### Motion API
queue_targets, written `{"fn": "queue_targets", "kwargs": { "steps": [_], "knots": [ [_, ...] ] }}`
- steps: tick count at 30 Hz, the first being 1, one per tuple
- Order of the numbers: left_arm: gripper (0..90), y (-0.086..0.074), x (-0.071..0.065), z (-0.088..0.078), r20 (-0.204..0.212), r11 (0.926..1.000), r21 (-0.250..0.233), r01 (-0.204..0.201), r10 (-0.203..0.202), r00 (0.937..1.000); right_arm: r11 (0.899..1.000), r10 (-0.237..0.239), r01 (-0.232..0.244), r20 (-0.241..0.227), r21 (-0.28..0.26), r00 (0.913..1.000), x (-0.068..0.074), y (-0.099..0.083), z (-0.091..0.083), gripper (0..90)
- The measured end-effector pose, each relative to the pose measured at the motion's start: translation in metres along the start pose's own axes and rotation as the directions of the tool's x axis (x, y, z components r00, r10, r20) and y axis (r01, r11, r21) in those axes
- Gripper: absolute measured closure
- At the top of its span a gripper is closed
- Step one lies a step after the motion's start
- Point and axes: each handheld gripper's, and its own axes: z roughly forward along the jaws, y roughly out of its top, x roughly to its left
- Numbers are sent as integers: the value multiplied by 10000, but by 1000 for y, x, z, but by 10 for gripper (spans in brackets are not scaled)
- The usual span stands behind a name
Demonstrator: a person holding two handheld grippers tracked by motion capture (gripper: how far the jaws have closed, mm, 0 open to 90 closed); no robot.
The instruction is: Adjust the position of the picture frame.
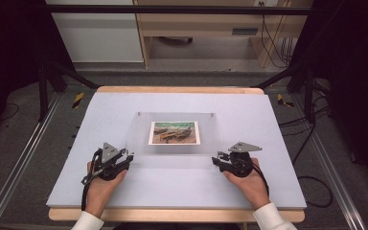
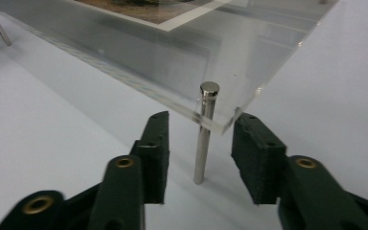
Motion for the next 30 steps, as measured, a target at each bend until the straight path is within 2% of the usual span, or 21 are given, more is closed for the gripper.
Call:
{"fn": "queue_targets", "kwargs": {
  "steps": [2, 3, 4, 5, 6, 7, 12, 18, 20, 23, 25, 27, 28, 30],
  "knots": [
    [475, -2, -2, -4, 101, 9999, 161, 22, -23, 9999, 10000, -21, 21, 84, -84, 10000, 0, -2, -6, 483],
    [475, -3, -3, -6, 197, 9996, 261, 60, -65, 9998, 10000, -21, 21, 84, -84, 10000, 0, -2, -6, 483],
    [383, -4, -4, -8, 217, 9996, 262, 115, -121, 9997, 9999, -39, 41, 151, -147, 9999, 1, -3, -11, 426],
    [383, -3, -5, -10, 275, 9994, 317, 143, -152, 9995, 9999, -39, 41, 151, -147, 9999, 1, -3, -11, 426],
    [320, -3, -5, -12, 288, 9995, 281, 140, -148, 9995, 9998, -12, 15, 198, -179, 9998, 1, -4, -16, 358],
    [320, -2, -6, -14, 294, 9996, 197, 200, -206, 9994, 9998, -12, 15, 198, -179, 9998, 1, -4, -16, 358],
    [219, 0, -3, -24, 549, 9979, -90, 638, -632, 9965, 9995, 71, -60, 365, -323, 9993, 0, -6, -26, 244],
    [134, 6, 1, -30, 866, 9930, -497, 1067, -1021, 9910, 9971, 385, -371, 195, -662, 9991, -1, -3, -37, 193],
    [118, 8, 0, -32, 857, 9920, -616, 1106, -1052, 9908, 9971, 263, -251, 158, -718, 9995, -2, -2, -39, 169],
    [103, 15, -1, -37, 884, 9915, -794, 1031, -960, 9914, 9940, 96, -42, 481, -1091, 9988, -2, 2, -43, 167],
    [94, 25, -1, -40, 994, 9927, -924, 775, -682, 9927, 9903, -193, 280, 650, -1363, 9977, -1, 10, -45, 167],
    [89, 30, 1, -39, 1021, 9932, -938, 685, -589, 9930, 9893, -265, 357, 658, -1415, 9975, 0, 14, -44, 167],
    [85, 35, 3, -38, 1005, 9934, -945, 655, -559, 9934, 9888, -358, 453, 684, -1422, 9970, -1, 26, -43, 170],
    [82, 44, 8, -33, 1019, 9934, -910, 702, -608, 9929, 9893, -405, 499, 712, -1370, 9966, -1, 33, -41, 181]
  ]
}}
